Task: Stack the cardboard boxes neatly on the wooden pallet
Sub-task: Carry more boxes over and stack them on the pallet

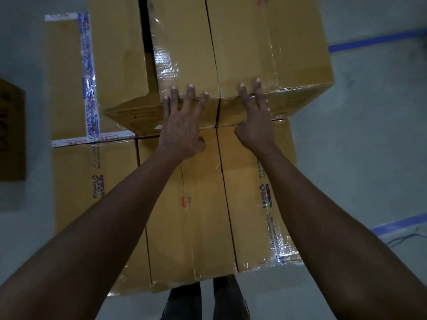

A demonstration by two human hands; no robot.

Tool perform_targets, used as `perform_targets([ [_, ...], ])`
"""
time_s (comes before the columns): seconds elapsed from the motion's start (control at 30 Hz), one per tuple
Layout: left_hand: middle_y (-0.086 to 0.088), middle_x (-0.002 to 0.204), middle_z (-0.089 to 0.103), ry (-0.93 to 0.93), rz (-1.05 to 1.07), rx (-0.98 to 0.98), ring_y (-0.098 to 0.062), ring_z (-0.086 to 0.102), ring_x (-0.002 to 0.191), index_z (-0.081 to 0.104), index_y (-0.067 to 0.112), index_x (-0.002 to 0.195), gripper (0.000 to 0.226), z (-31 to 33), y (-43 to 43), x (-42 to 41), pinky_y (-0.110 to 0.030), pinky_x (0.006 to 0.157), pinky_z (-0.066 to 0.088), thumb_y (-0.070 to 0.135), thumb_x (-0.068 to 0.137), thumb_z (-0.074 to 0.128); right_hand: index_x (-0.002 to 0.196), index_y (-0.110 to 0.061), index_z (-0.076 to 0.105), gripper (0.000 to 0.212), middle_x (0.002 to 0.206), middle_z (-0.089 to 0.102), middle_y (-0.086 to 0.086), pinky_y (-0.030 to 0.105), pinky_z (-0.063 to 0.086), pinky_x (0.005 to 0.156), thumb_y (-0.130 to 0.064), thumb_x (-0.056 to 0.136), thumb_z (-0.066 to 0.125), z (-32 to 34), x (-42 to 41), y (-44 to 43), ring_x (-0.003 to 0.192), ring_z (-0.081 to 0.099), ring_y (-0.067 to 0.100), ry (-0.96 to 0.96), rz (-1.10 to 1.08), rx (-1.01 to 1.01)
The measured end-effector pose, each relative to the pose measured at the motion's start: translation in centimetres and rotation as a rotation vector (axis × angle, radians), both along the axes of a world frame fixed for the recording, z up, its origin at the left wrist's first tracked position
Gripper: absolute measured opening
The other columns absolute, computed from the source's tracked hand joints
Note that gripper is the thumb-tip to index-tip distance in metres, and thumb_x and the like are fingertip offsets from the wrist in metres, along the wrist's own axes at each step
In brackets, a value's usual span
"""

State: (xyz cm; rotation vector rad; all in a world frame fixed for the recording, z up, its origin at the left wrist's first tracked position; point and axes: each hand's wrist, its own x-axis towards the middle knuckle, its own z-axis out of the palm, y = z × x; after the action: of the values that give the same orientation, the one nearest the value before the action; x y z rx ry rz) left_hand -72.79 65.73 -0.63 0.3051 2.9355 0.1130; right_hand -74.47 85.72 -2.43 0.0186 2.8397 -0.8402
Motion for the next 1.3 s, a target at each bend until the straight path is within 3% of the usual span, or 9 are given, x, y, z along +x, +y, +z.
perform_targets([
  [0.13,-0.011,0.171,-0.009,-0.034,-0.001,0.007,-0.047,-0.013,0.153,-0.002,0.036,0.162,0.118,0.4,0.7,-0.2,-0.061,0.125,0.002,0.045,0.076,0.079,0.162,-0.040,0.005,0.109,0.169,-0.019,-0.009,0.056,0.016,0.124,0.000,0.080,0.065,0.2,0.0,0.2,0.155,0.001,0.042,-0.054,-0.011,0.010],
  [0.5,-0.010,0.171,-0.001,-0.029,0.025,0.017,-0.048,-0.006,0.154,0.006,0.039,0.161,0.118,0.7,1.5,-0.2,-0.061,0.125,0.005,0.043,0.070,0.081,0.162,-0.037,0.002,0.110,0.169,-0.020,-0.005,0.056,0.013,0.123,-0.005,0.079,0.066,-0.3,-0.3,0.3,0.155,0.001,0.043,-0.057,-0.025,0.008],
  [0.7,-0.010,0.171,0.001,-0.015,0.031,0.009,-0.047,-0.004,0.154,0.009,0.039,0.160,0.116,0.5,1.5,-0.4,-0.060,0.125,0.006,0.043,0.070,0.081,0.163,-0.030,0.011,0.093,0.171,-0.003,-0.003,0.052,0.027,0.120,-0.015,0.089,0.064,-1.0,-1.9,-0.9,0.142,0.044,0.034,0.079,-0.033,0.163],
  [0.8,-0.010,0.171,0.001,-0.009,0.029,0.024,-0.047,-0.004,0.155,0.010,0.038,0.161,0.115,0.4,1.2,-0.3,-0.060,0.125,0.006,0.042,0.070,0.081,0.162,-0.032,0.017,0.079,0.171,0.008,-0.006,0.046,0.049,0.100,-0.023,0.097,0.061,-1.0,-2.1,-0.9,0.124,0.061,0.034,0.157,-0.031,0.291],
  [0.9,-0.010,0.171,-0.003,-0.010,0.026,0.005,-0.046,-0.006,0.155,0.006,0.038,0.161,0.115,0.3,1.2,-0.4,-0.060,0.125,0.005,0.044,0.072,0.079,0.160,-0.030,0.023,0.064,0.169,0.020,-0.003,0.040,0.048,0.073,-0.019,0.104,0.052,-0.3,-3.1,-0.3,0.104,0.069,0.032,0.200,0.014,0.457],
  [0.97,-0.009,0.171,-0.003,-0.004,0.035,0.008,-0.046,-0.007,0.155,0.005,0.039,0.161,0.116,0.1,1.2,-0.4,-0.059,0.125,0.004,0.044,0.073,0.079,0.159,-0.024,0.027,0.061,0.166,0.029,0.004,0.047,0.048,0.087,-0.020,0.104,0.053,0.0,-3.8,0.2,0.102,0.071,0.033,0.238,0.102,0.554],
  [1.07,-0.009,0.171,-0.005,0.005,0.042,0.012,-0.045,-0.009,0.155,0.004,0.038,0.161,0.118,0.0,1.1,-0.2,-0.060,0.125,0.003,0.042,0.073,0.081,0.152,-0.014,0.041,0.057,0.155,0.047,0.013,0.057,0.036,0.107,-0.022,0.099,0.061,0.1,-4.6,0.8,0.101,0.073,0.034,0.346,0.186,0.632],
  [1.17,-0.011,0.171,-0.008,-0.001,0.032,-0.004,-0.046,-0.011,0.154,0.001,0.037,0.162,0.125,0.0,1.4,-0.1,-0.061,0.125,0.003,0.044,0.070,0.085,0.142,-0.010,0.053,0.052,0.141,0.061,0.014,0.054,0.040,0.102,-0.023,0.094,0.069,0.3,-4.7,0.8,0.083,0.075,0.032,0.410,0.179,0.639],
  [1.3,-0.012,0.171,-0.009,0.000,0.032,-0.017,-0.047,-0.012,0.154,0.000,0.036,0.162,0.130,-0.1,1.5,-0.1,-0.062,0.124,0.003,0.049,0.066,0.087,0.113,-0.008,0.072,0.053,0.088,0.078,0.012,0.051,0.054,0.082,-0.022,0.066,0.092,0.9,-4.6,0.6,0.049,0.068,0.026,0.554,0.101,0.603],
])
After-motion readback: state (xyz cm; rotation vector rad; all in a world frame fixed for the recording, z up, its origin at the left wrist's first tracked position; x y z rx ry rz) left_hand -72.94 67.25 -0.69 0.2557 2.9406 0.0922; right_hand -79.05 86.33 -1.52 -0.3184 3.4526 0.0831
